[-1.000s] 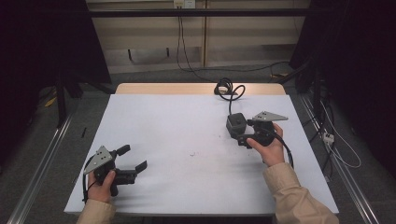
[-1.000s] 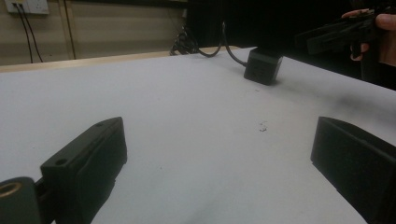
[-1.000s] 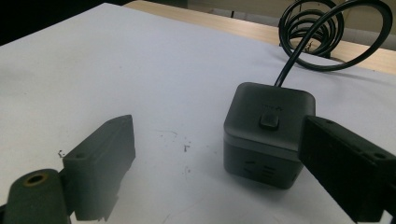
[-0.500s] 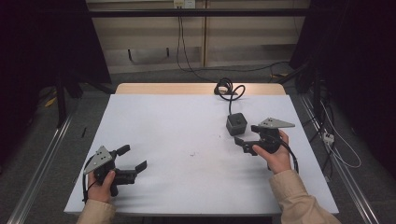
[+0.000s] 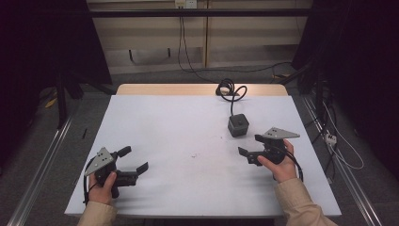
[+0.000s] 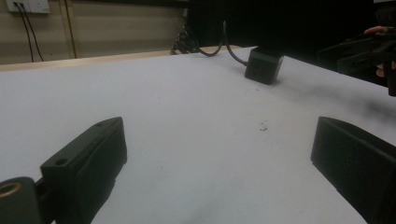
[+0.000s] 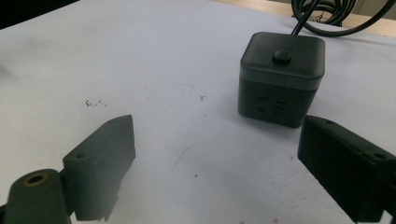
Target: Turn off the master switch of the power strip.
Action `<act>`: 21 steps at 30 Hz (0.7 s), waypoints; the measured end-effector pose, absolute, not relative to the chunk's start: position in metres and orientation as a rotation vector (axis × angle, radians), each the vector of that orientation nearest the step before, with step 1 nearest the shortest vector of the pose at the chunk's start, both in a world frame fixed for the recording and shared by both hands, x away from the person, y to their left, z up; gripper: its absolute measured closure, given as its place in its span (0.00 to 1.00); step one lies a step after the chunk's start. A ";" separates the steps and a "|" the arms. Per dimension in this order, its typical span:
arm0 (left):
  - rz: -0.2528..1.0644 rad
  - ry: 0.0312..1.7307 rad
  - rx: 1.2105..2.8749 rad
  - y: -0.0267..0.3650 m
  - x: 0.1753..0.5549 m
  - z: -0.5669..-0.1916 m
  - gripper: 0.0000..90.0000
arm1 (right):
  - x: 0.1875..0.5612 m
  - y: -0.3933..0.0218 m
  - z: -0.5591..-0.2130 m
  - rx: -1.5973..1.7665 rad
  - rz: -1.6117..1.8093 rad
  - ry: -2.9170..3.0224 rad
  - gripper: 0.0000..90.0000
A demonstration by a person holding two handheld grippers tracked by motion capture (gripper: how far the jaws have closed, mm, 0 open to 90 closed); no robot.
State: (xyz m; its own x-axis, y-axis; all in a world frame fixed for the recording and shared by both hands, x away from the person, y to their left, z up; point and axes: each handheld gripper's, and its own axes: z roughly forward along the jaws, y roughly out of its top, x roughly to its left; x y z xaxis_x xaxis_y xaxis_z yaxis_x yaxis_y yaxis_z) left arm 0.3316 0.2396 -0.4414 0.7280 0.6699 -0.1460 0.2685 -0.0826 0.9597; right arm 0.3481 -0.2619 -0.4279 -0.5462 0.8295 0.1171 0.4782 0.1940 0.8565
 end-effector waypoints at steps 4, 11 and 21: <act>0.395 0.760 1.670 0.240 0.332 -0.441 0.04 | 0.342 -0.263 -0.430 1.224 1.300 2.107 0.12; 0.394 0.760 1.667 0.239 0.332 -0.441 0.04 | 0.331 -0.264 -0.434 1.210 1.305 2.115 0.13; 0.397 0.760 1.666 0.240 0.331 -0.441 0.04 | 0.319 -0.265 -0.437 1.188 1.302 2.121 0.13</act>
State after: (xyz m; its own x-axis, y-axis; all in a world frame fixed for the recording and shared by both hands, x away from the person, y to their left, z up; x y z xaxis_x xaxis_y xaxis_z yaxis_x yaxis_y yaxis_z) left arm 0.3315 0.2399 -0.4409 0.7285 0.6701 -0.1426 0.2661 -0.0850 0.9602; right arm 0.3192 -0.2646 -0.4367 -0.5697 0.8153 0.1039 0.4614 0.2126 0.8614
